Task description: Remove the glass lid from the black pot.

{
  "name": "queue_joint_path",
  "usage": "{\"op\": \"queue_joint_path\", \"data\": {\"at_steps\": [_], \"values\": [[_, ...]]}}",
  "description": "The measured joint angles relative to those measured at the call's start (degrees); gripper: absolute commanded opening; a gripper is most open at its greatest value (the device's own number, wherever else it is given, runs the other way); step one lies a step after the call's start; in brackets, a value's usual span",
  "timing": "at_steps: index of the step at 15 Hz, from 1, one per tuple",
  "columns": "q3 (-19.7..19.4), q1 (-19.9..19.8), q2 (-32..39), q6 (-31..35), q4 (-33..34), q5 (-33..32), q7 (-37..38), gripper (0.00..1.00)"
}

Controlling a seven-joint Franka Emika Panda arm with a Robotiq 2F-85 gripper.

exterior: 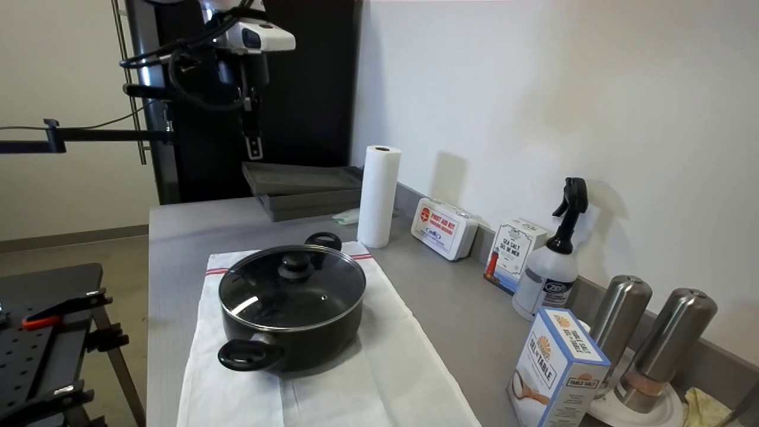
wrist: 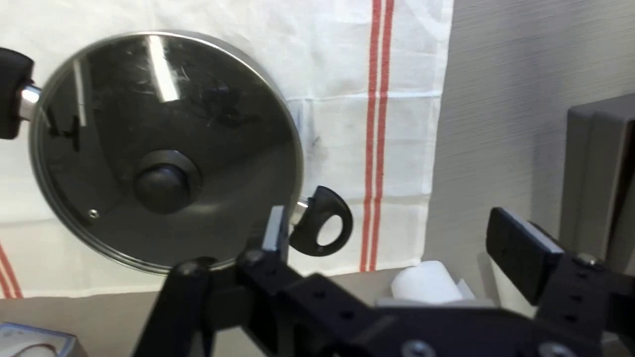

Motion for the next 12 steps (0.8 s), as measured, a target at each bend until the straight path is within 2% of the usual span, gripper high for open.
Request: {"op": "queue_joint_path", "data": {"at_steps": [5, 12], "values": [[-1.87, -3.74, 3.48, -2.44, 0.04, -3.29, 6.37, 1.00], [-6.36, -6.02, 11.02, -2.50, 1.38, -3.42, 10.81, 1.00]]}}
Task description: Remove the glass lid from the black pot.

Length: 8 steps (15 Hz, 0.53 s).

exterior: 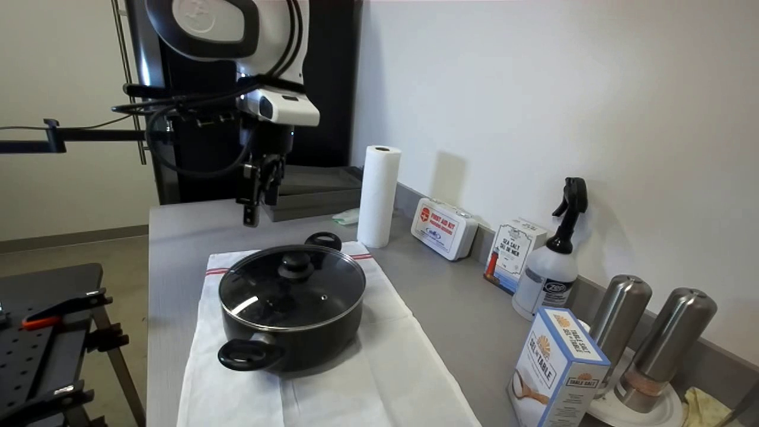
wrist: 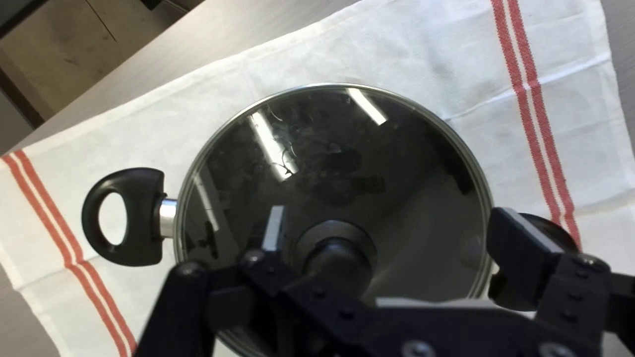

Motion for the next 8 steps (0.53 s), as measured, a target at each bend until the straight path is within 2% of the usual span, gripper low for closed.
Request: {"op": "queue_joint_path", "data": {"at_steps": [8], "values": [[-2.74, -0.05, 8.26, 0.61, 4.12, 0.49, 1.99, 1.00]]}}
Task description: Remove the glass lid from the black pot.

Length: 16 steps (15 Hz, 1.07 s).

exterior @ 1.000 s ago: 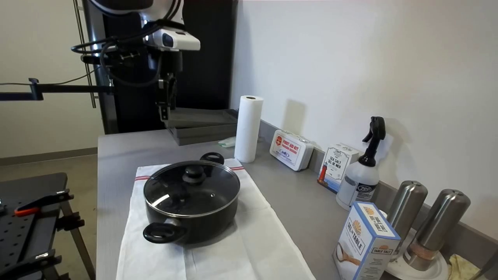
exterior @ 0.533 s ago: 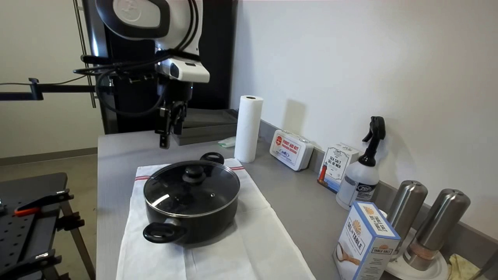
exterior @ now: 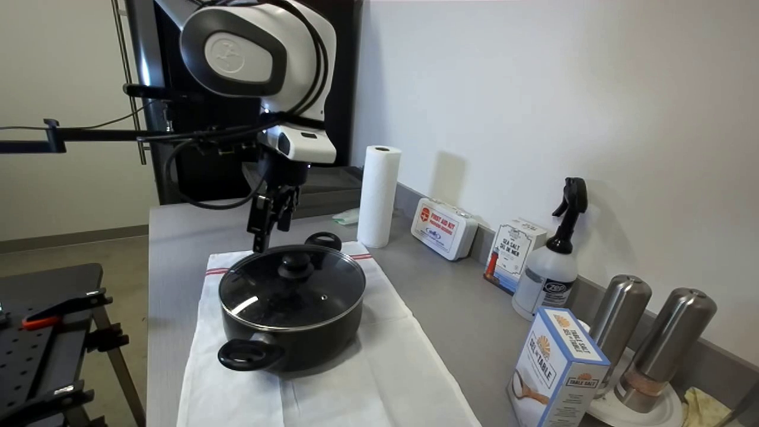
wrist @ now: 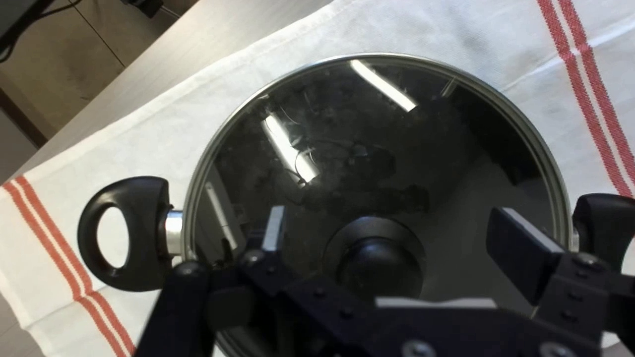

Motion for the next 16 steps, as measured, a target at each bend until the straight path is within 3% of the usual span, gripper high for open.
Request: {"op": "queue_joint_path", "data": {"at_steps": [9, 10, 12, 16], "values": [[-1.60, 0.07, 5.38, 1.72, 3.72, 0.65, 0.01, 1.00], [-1.81, 0.07, 5.76, 1.81, 3.99, 0.77, 0.01, 0.75], [-2.10, 0.07, 6.26, 1.92, 4.38, 0.98, 0.01, 0.67], [-2.23, 0.10, 6.53, 2.09, 4.69, 1.64, 0.01, 0.36]]}}
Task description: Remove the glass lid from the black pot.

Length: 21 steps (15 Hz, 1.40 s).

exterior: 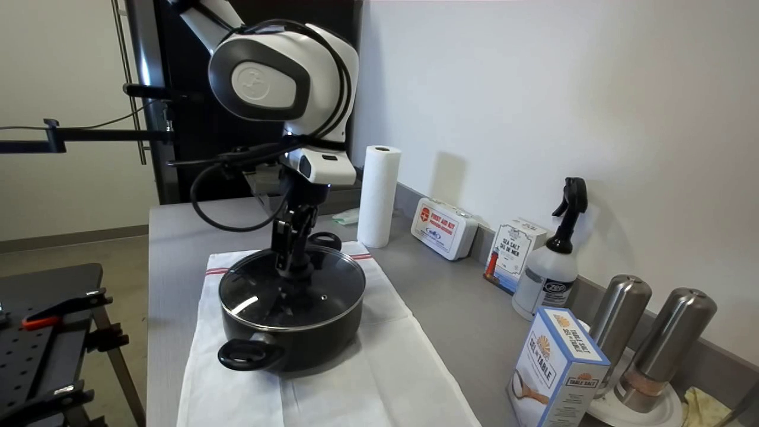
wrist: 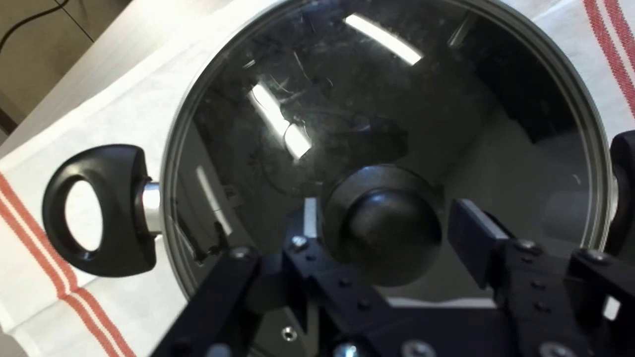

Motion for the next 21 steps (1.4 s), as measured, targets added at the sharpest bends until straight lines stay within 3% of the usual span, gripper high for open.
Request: {"op": "queue_joint_path", "data": {"at_steps": [2, 9, 14, 21], "values": [[0.00, 0.12, 0.00, 0.04, 0.09, 0.24, 0.00, 0.24], [-0.08, 0.66, -0.63, 0.52, -0.42, -0.53, 0.00, 0.24], [0.17, 3.07, -6.28, 0.81, -3.53, -3.68, 0.03, 0.24], [4.45, 6.00, -13.16, 0.75, -7.26, -4.28, -0.10, 0.24]]}}
